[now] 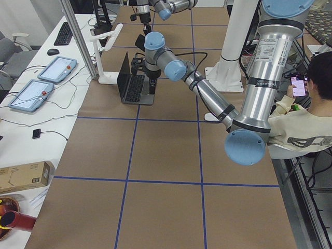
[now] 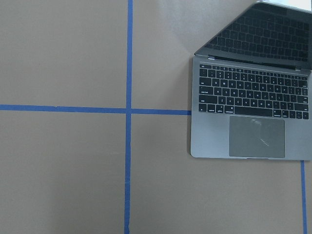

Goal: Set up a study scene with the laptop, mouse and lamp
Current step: 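Carry the mouse pad with the right gripper beside the laptop, then release the mouse pad and withdraw the right gripper while the left arm lowers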

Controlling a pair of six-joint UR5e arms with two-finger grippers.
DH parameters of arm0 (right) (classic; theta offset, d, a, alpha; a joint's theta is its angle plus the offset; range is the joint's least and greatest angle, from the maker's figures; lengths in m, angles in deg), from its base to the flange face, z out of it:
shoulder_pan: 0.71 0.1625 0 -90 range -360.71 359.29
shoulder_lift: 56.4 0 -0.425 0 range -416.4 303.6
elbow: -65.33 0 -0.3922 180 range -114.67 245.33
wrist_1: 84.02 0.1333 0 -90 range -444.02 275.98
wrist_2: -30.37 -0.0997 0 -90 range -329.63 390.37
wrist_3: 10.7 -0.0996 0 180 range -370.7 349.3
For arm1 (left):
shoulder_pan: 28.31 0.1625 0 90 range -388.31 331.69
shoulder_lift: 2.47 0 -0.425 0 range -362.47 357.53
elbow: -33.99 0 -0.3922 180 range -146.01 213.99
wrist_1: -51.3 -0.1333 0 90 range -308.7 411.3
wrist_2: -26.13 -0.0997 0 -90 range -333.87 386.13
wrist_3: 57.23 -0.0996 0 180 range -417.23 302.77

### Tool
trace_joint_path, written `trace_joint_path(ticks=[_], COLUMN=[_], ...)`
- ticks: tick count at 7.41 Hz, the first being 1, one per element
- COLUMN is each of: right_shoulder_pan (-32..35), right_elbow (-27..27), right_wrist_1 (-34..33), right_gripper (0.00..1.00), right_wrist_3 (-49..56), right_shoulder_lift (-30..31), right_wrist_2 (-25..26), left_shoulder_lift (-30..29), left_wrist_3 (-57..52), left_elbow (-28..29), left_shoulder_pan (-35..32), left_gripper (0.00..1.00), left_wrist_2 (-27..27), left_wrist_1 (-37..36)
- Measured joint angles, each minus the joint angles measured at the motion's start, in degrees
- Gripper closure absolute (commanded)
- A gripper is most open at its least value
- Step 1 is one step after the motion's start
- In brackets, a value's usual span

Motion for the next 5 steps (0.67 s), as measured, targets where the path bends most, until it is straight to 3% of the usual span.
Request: trace_joint_path(ticks=[5], right_shoulder_pan=[-0.05], right_elbow=[0.85], right_wrist_1=[-0.4], right_gripper=[0.0], right_wrist_3=[0.6], right_shoulder_lift=[0.18], right_wrist_2=[3.14], left_shoulder_lift=[0.05], left_wrist_3=[0.49], left_elbow=[0.53], left_shoulder_pan=[-0.12], left_gripper=[0.0], left_wrist_2=[0.56], left_wrist_1=[-0.4])
